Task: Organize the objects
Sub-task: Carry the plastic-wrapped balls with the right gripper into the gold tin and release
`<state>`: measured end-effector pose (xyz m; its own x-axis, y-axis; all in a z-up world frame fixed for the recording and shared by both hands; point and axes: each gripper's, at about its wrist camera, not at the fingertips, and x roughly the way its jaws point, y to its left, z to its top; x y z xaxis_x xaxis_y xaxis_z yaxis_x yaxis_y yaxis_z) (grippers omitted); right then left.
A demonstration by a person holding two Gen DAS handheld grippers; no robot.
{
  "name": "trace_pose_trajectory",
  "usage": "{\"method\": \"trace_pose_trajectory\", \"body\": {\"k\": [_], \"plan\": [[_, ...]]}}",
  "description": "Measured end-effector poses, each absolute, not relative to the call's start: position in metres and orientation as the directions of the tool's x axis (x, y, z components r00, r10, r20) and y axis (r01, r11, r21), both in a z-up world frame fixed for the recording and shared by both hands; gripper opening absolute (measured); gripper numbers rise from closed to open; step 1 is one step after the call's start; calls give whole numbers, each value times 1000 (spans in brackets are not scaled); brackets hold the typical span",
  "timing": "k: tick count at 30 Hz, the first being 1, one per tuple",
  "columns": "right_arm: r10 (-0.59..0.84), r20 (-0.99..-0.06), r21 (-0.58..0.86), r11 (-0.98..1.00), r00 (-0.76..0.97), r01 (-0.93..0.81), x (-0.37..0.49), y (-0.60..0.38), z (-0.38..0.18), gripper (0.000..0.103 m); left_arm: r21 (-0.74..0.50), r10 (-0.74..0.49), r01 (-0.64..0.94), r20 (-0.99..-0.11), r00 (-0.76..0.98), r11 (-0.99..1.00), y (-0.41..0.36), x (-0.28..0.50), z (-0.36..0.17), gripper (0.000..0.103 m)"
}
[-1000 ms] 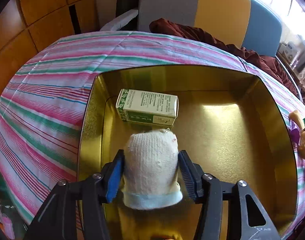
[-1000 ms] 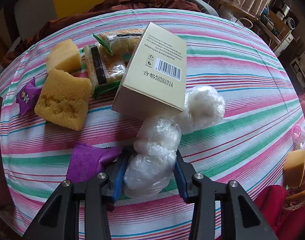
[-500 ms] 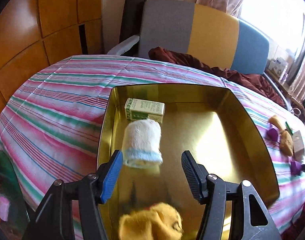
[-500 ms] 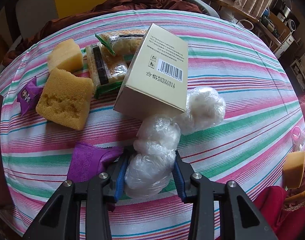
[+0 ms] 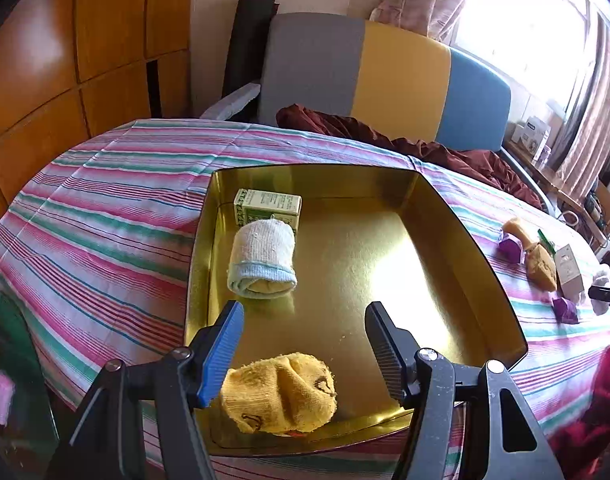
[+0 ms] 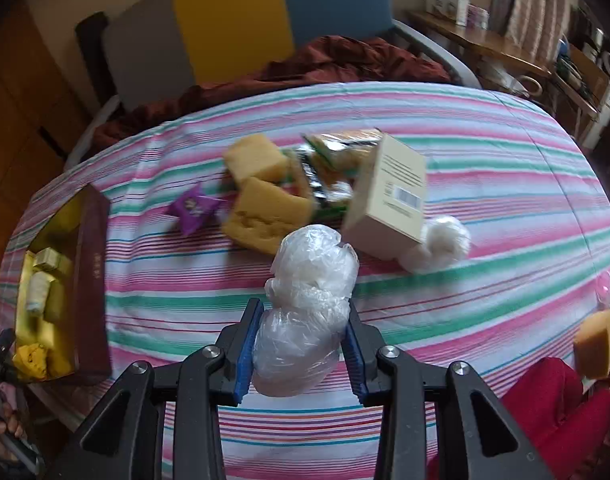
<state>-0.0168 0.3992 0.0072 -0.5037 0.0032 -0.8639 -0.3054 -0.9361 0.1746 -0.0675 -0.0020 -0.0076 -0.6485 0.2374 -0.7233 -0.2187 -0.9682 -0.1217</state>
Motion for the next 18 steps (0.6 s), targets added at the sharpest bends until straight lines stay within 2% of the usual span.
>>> {"method": "trace_pose_trajectory", "body": {"k": [5,9,13,18], "plan": [[-205,-807,245,-969,-554,2,-43,291,22,38,-118,215,-187,-708,-673,-975,-20,-64,3,64],[-324,-798,265,-946,-509,187,-59,220,14,38,-111,185,-151,-702,-688,-982,-42,-61,10,65],[-365,-826,259,-923,-431,286,-77,159,-11,38,-112,162,-117,-701,-694,-987,-61,-57,11,65],[-369,-863,269,-913,-345,306,-103,115,-50,40,-129,145,-75,-700,-699,-989,-77,-58,8,66]]}}
